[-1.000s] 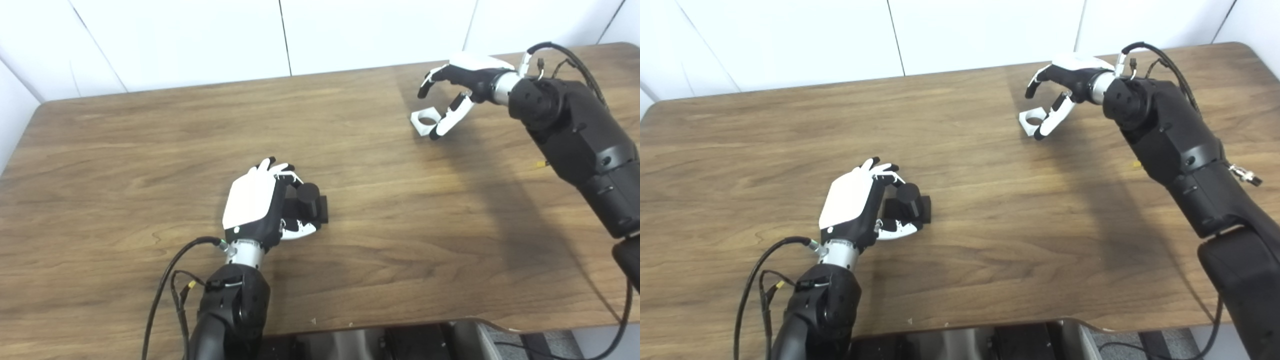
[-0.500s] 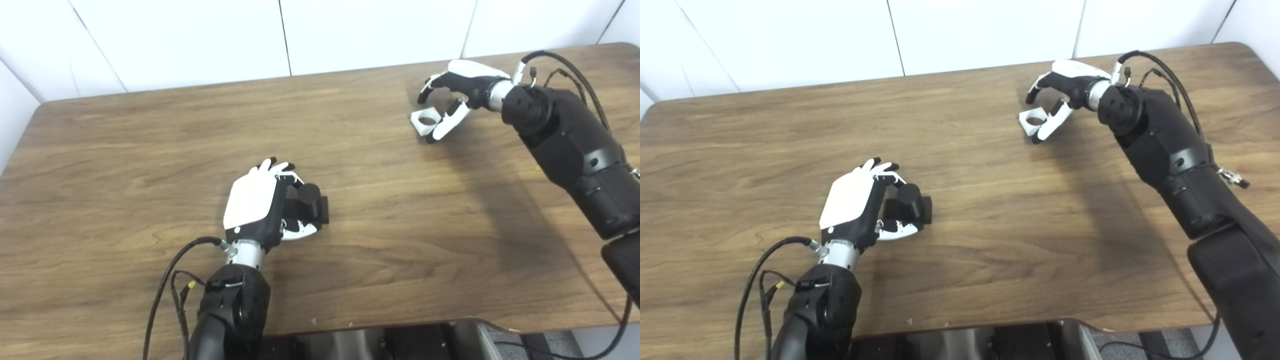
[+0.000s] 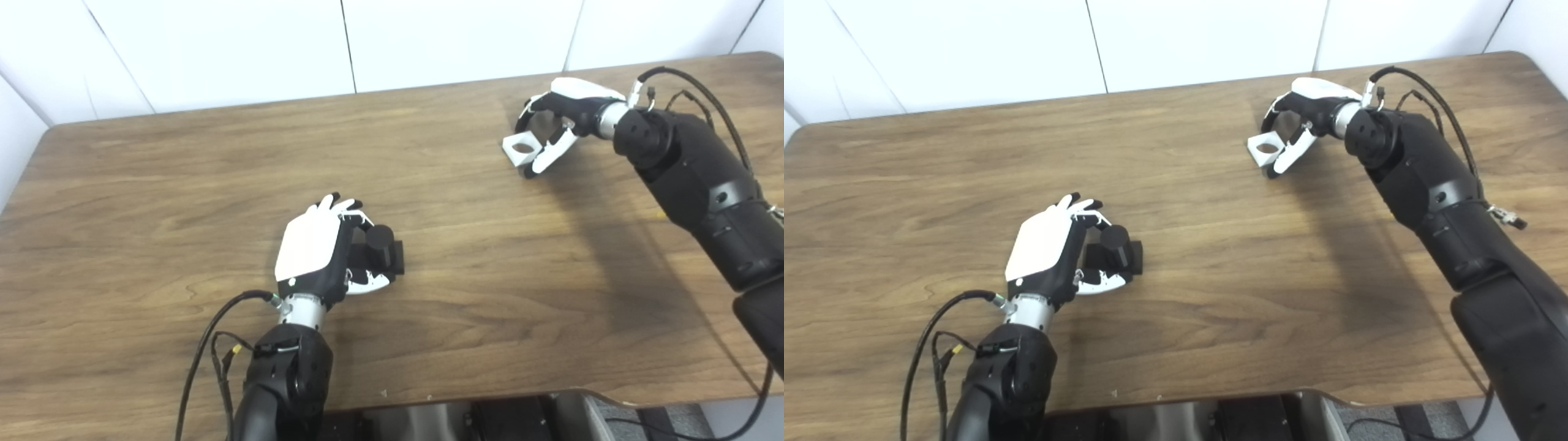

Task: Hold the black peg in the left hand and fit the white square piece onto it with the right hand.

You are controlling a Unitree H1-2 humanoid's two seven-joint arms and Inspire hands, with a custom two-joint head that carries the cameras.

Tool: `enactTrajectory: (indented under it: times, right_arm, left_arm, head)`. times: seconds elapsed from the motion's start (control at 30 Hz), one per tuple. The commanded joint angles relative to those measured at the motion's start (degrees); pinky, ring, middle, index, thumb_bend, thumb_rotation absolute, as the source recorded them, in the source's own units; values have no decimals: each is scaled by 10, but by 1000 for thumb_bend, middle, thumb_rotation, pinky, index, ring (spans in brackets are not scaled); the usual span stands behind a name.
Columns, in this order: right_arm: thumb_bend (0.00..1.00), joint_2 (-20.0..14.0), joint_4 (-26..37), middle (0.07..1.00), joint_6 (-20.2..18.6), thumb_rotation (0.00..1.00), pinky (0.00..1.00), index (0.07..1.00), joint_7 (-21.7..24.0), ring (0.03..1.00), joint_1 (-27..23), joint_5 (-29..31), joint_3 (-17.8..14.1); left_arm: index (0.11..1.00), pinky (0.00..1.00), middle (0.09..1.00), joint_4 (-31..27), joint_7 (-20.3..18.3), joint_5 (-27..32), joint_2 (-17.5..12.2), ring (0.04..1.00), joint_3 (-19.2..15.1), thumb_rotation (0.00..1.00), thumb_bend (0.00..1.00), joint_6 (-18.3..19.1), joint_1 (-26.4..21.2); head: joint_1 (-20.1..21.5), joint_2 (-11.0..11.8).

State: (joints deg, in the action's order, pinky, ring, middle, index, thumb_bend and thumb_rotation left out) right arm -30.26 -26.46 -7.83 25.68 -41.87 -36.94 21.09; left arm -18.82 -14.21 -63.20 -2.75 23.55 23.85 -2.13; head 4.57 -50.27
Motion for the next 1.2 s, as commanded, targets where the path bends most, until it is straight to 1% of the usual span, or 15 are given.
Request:
enactTrajectory:
  times: [0.0, 0.1, 0.27, 0.4, 0.63, 0.73, 0.97, 1.17]
  right_arm:
    - [898, -1, -1, 938, 19, 252, 877, 720, -14, 992, -30, 2, -1]
    - [896, 0, -8, 936, 28, 244, 883, 695, -20, 993, -30, 3, 0]
    - [873, 3, -14, 924, 40, 200, 906, 620, -30, 993, -30, 9, -2]
    - [855, 3, -18, 911, 50, 180, 898, 586, -37, 982, -31, 8, 1]
    - [860, 4, -25, 902, 55, 174, 903, 577, -41, 981, -30, 6, 1]
    - [861, 4, -21, 903, 49, 181, 906, 581, -39, 984, -27, 6, 1]
    - [871, 2, -27, 905, 60, 195, 892, 586, -43, 983, -25, 9, 0]
    - [866, 2, -20, 906, 55, 187, 889, 589, -43, 987, -22, 7, 1]
  left_arm:
    - [486, 966, 870, 14, -26, -5, -4, 971, 12, 76, 524, 1, 12]
    - [486, 966, 869, 15, -25, -8, -5, 969, 14, 76, 524, -1, 12]
    - [486, 962, 867, 11, -27, -7, -3, 968, 14, 76, 524, 1, 13]
    - [485, 966, 871, 10, -25, 0, -2, 970, 11, 74, 524, 1, 14]
    - [486, 955, 867, 13, -23, -4, -4, 965, 12, 75, 524, -1, 11]
    - [486, 962, 871, 14, -25, -7, -4, 968, 13, 75, 524, 0, 10]
    - [485, 952, 864, 15, -19, -3, -3, 960, 11, 75, 524, -3, 9]
    - [485, 951, 862, 16, -18, -5, -4, 959, 12, 75, 524, -4, 8]
  head:
    - [0, -1]
    - [1, -2]
    - [-1, -3]
    - [-2, -3]
    - [-1, -4]
    - [-2, -4]
    - [-2, -3]
    - [-2, -3]
